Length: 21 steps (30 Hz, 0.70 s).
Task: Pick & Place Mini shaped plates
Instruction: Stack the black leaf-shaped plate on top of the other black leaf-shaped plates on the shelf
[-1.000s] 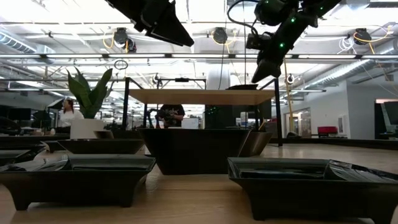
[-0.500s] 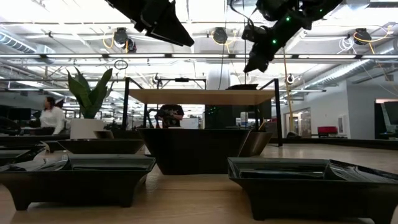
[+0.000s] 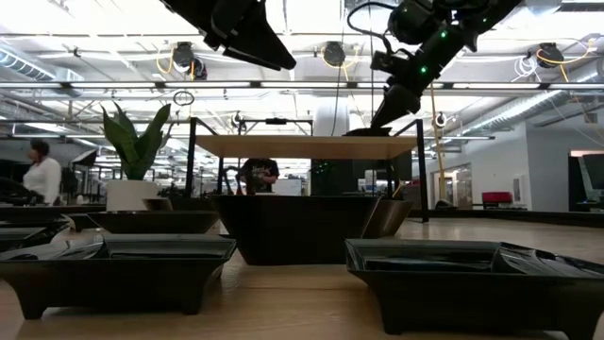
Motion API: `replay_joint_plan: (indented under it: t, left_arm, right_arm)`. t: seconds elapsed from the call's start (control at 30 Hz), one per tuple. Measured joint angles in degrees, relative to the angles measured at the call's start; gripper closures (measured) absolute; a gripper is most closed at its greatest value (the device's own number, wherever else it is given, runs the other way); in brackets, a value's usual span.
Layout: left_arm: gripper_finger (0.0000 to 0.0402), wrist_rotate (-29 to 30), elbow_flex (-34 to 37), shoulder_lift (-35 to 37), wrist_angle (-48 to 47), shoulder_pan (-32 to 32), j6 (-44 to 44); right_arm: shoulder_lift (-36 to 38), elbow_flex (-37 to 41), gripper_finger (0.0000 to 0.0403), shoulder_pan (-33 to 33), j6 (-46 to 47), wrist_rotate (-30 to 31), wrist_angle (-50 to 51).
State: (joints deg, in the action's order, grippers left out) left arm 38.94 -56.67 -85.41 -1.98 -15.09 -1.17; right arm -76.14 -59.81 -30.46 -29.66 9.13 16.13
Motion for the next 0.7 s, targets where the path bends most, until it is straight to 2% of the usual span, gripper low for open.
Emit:
replay_joint_plan:
  t: [0.7]
  left_arm:
    - [0.0133,-0.06,-0.01,0.0,0.02,0.0,-0.02]
  right_arm:
    - [-0.5,0.02,0.0364,-1.77,-2.94,1.25,2.12]
